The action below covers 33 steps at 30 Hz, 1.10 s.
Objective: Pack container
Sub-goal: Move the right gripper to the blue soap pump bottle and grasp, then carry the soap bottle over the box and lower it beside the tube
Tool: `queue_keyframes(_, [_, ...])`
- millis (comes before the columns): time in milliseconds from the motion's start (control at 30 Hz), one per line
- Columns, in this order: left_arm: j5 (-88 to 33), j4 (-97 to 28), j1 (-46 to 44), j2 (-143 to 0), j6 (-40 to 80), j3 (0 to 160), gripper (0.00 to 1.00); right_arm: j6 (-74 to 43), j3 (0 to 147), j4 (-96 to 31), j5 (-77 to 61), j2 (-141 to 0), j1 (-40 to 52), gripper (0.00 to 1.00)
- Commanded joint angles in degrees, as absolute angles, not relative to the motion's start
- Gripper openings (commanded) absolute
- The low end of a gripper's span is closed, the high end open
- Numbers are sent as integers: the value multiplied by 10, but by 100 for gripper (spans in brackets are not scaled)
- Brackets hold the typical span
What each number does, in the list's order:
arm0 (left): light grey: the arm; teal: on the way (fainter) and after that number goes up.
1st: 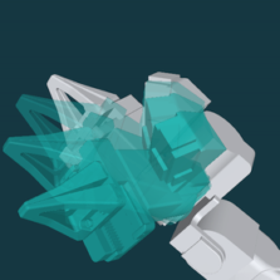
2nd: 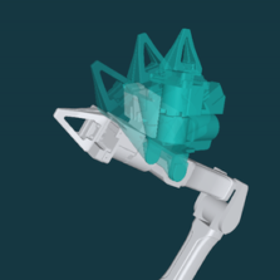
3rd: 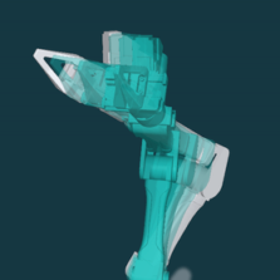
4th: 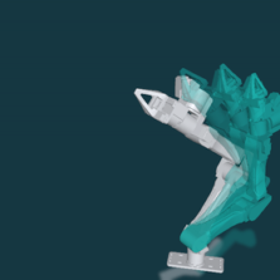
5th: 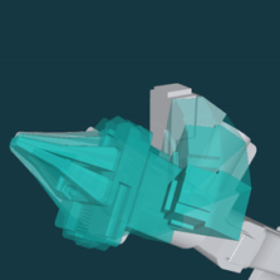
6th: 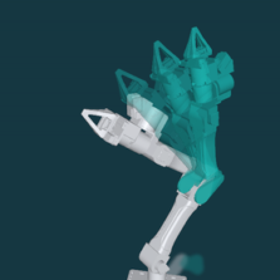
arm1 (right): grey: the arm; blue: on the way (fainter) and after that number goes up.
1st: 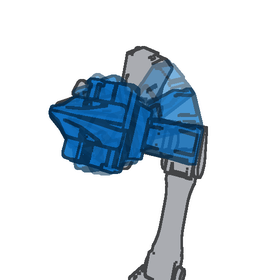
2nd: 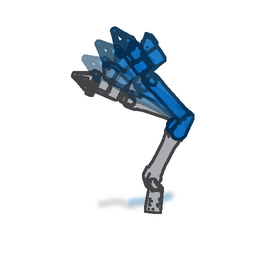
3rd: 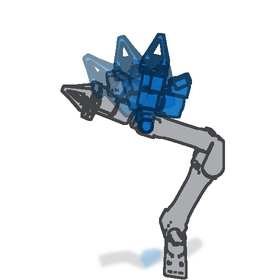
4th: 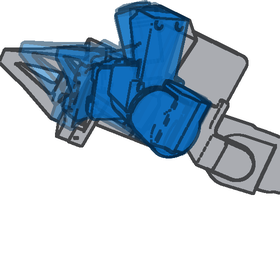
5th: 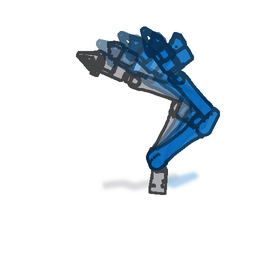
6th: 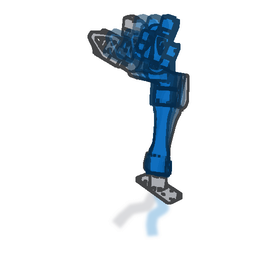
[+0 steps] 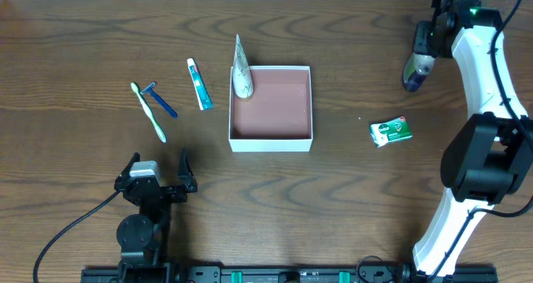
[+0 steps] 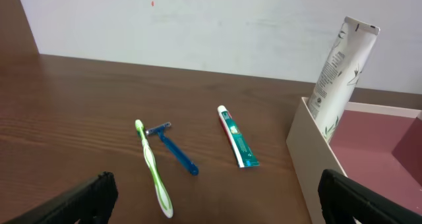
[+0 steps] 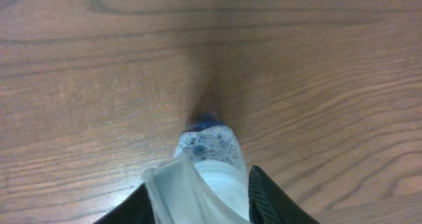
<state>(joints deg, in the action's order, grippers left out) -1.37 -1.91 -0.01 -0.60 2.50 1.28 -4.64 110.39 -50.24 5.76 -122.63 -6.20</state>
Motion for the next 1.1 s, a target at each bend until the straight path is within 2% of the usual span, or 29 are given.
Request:
queue_keyframes(0, [-9, -41, 3, -2, 15, 2, 98, -44, 1101, -500, 56, -1230, -64, 29])
queue_keyframes(200, [-9, -41, 3, -2, 15, 2, 98, -44, 1101, -492, 56, -1230, -64, 15])
queue_keyframes(300, [-9, -41, 3, -2, 15, 2, 98, -44, 1101, -492, 55, -1230, -64, 11])
queue_keyframes(800, [-9, -40, 3, -2, 15, 2, 98, -41, 1172, -530, 42, -1195, -41, 4])
queue_keyframes(1067, [-9, -41, 3, -2, 15, 2, 98, -31, 1188, -534, 25, -1125, 33, 3])
